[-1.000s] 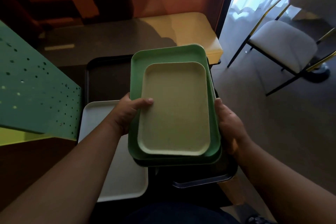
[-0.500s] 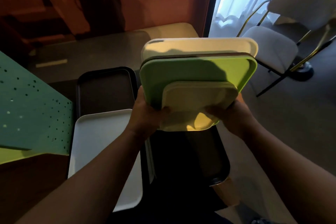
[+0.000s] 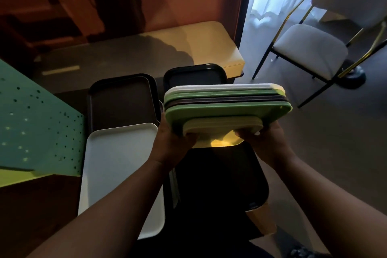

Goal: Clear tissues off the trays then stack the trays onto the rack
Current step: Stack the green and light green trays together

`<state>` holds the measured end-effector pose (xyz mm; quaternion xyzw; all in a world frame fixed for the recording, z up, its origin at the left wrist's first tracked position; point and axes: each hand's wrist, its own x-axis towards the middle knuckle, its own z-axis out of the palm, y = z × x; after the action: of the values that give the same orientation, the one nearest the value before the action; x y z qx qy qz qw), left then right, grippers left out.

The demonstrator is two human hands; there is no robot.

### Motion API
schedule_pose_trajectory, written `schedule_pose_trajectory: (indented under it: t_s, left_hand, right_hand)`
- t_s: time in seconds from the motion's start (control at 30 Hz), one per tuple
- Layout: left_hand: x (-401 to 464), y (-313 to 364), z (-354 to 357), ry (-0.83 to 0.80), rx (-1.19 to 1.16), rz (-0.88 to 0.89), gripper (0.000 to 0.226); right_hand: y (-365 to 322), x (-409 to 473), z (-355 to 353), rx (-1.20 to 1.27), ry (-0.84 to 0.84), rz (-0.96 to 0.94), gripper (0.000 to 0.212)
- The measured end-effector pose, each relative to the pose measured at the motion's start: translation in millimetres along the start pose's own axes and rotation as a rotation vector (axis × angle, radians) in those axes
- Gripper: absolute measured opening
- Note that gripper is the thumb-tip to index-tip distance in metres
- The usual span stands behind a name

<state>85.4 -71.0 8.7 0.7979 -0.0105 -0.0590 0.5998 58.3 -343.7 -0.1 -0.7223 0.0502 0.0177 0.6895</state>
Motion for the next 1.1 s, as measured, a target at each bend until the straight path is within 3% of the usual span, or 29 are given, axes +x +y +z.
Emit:
schedule_pose_trajectory:
  t_s: [0.17,0.23,0.37,0.43,0.47,0.53,0.6,0.73,0.87,0.9,0.97,1.03,1.1]
  left_hand:
    - [14,5,-6,0.025,-0.067,-0.023,0.073]
    - [24,15,-15,0.023,-0.059,-0.018,0.061]
    - [34,53,-44,-0.001,-0.189,-0.079,0.034]
    - [37,58,-61,0.043,-0.273,-0.275,0.050]
    - [37,56,-70,0.069,-0.286,-0.395,0.064]
    - [33,48,-93,0.095,-0.284,-0.551,0.086]
    - [22,36,-115,0.080,-0.278,-0.659,0.095]
    - [-11,7,-149,0.034,-0.292,-0.690,0.051]
    - [-41,-26,-172,0.138,-0.404,-0.704,0.055]
    - [-48,-36,-174,0.200,-0.346,-0.737,0.054]
    - [-65,-60,-180,0.301,0.033,-0.775,0.047]
    - [-86,-85,-185,0.325,0.485,-0.772,0.039]
    - [-107,-109,-190,0.310,0.666,-0.833,0.047]
  right_hand:
    - [-15,12,7,0.066,-0.014,0.044,0.059]
    - [-33,22,10,0.050,-0.035,0.059,0.062]
    - [-66,42,30,0.046,-0.071,0.055,0.040]
    - [-71,45,46,0.204,-0.111,0.162,0.040]
    - [-71,46,56,0.260,-0.118,0.245,0.050]
    - [-63,45,78,0.225,-0.152,0.403,0.073]
    - [-51,41,102,0.156,-0.153,0.488,0.067]
    - [-35,29,147,0.125,-0.099,0.588,0.047]
    - [-25,25,167,0.098,-0.133,0.630,0.047]
    - [-24,24,171,0.087,-0.138,0.638,0.048]
    - [-22,22,177,0.056,-0.141,0.644,0.048]
    - [-22,20,180,0.025,-0.140,0.645,0.046]
    - [-24,18,184,0.003,-0.145,0.648,0.041]
